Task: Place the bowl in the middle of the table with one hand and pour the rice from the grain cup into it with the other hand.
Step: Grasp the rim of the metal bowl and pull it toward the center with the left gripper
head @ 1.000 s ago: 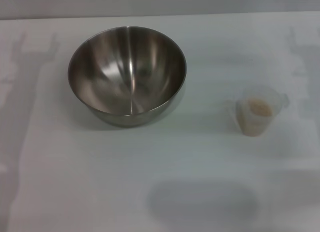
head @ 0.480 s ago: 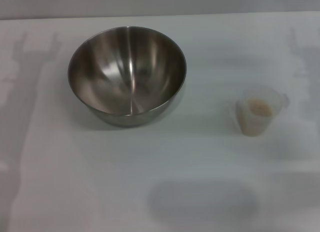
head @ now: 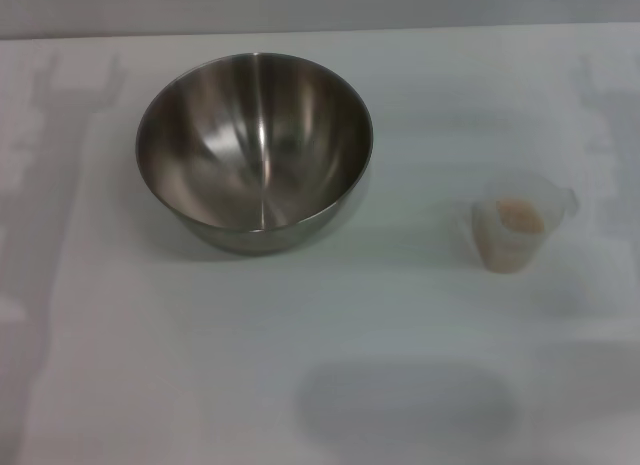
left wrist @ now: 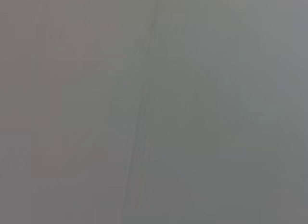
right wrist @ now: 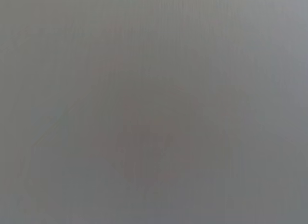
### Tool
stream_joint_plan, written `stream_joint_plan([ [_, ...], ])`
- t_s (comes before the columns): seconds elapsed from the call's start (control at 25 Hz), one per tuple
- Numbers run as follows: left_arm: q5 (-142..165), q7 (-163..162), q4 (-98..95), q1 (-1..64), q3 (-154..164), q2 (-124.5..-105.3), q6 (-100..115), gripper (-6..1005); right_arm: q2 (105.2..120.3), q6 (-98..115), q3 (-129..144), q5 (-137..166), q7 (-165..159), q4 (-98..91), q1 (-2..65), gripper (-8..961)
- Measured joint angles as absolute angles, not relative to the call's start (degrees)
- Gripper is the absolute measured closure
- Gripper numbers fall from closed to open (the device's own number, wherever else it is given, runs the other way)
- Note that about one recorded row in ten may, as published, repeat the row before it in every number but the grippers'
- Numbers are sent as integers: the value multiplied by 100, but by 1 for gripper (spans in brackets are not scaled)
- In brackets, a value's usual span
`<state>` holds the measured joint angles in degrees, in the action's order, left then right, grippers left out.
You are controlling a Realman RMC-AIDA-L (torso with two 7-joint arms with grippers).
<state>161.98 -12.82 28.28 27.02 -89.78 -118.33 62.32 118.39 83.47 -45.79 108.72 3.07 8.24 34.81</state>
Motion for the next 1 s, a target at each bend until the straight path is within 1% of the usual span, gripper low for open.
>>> stream_joint_plan([
  [0.12, 16245, -1307, 3942, 2513, -9251, -11812, 4420, 145, 11832, 8343, -4579, 10872, 307, 793, 3481, 228],
  [0.2, 16265, -1312, 4485, 2411, -9347, -11802, 3654, 145, 11822, 8342, -4579, 10872, 307, 790, 3481, 228],
  [0.24, 16276, -1318, 5096, 2285, -9391, -11798, 2906, 145, 11813, 8341, -4579, 10872, 307, 790, 3483, 227],
  [0.28, 16276, -1318, 5096, 2285, -9391, -11798, 2906, 145, 11813, 8341, -4579, 10872, 307, 790, 3483, 227],
  [0.4, 16276, -1321, 6151, 2064, -9406, -11795, 1633, 146, 11808, 8340, -4579, 10872, 308, 790, 3500, 227],
  [0.44, 16276, -1321, 6151, 2064, -9406, -11795, 1633, 146, 11808, 8340, -4579, 10872, 308, 790, 3500, 227],
  [0.48, 16261, -1322, 6750, 1977, -9414, -11795, 842, 146, 11804, 8340, -4578, 10872, 308, 791, 3503, 227],
  [0.56, 16245, -1323, 6980, 1947, -9429, -11794, 468, 146, 11801, 8340, -4579, 10872, 309, 791, 3504, 227],
  [0.64, 16235, -1310, 7491, 1906, -9495, -11795, -447, 147, 11800, 8340, -4579, 10872, 309, 791, 3506, 227],
  [0.68, 16233, -1293, 7915, 1898, -9576, -11792, -1239, 147, 11800, 8339, -4579, 10872, 309, 791, 3506, 227],
  [0.72, 16233, -1293, 7915, 1898, -9576, -11792, -1239, 147, 11800, 8339, -4579, 10872, 309, 791, 3506, 227],
  [0.88, 16130, -1131, 8899, 1898, -9742, -11778, -3075, 147, 11800, 8332, -4585, 10872, 309, 791, 3507, 228],
  [1.0, 15867, -869, 9139, 1900, -9839, -11779, -3585, 148, 11801, 8331, -4587, 10872, 309, 791, 3507, 228],
])
